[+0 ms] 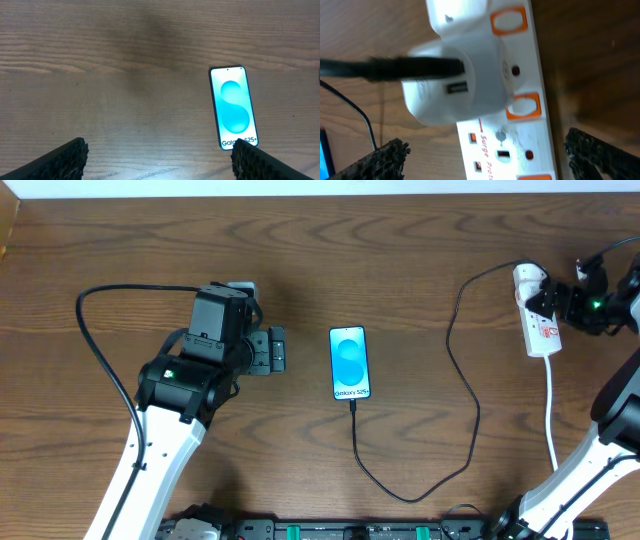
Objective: Plug charger to phone and switch on socket
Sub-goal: 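Position the right gripper over the power strip's orange switch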
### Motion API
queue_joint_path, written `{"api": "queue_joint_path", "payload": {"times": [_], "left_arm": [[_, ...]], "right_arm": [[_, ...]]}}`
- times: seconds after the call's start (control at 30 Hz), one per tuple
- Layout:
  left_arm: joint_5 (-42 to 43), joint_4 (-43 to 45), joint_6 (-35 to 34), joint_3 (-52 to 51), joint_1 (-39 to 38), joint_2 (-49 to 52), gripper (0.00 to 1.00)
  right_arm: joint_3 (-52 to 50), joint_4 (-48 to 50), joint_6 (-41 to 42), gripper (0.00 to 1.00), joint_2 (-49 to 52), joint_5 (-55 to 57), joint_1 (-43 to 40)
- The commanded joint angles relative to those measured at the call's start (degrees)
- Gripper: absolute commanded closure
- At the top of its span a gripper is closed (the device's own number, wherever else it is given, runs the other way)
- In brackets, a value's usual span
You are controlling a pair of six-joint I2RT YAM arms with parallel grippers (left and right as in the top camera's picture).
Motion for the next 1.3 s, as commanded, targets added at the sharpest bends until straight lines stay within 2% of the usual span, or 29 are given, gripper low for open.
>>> {"api": "queue_joint_path", "payload": {"times": [0.0, 0.17, 0.37, 0.6, 1.27], "left_arm": [[-0.72, -0.13, 0.37, -0.15, 0.35, -0.17, 0.09], [-0.72, -0.13, 0.39, -0.15, 0.35, -0.17, 0.08], [-0.72, -0.13, 0.39, -0.15, 0.35, -0.17, 0.08], [-0.72, -0.13, 0.39, -0.15, 0.35, -0.17, 0.09], [-0.72, -0.13, 0.39, -0.15, 0.35, -0.17, 0.09]], "right_arm": [[0.94, 1.07, -2.19, 0.01, -0.31, -1.99, 0.02], [0.94, 2.05, -2.6, 0.01, -0.31, -1.86, 0.22], [0.94, 2.93, -5.99, 0.01, -0.31, -9.14, 0.26], [0.94, 2.97, -5.92, 0.01, -0.31, -8.61, 0.61], [-0.76, 5.01, 1.01, 0.01, -0.26, -8.59, 0.61]]}}
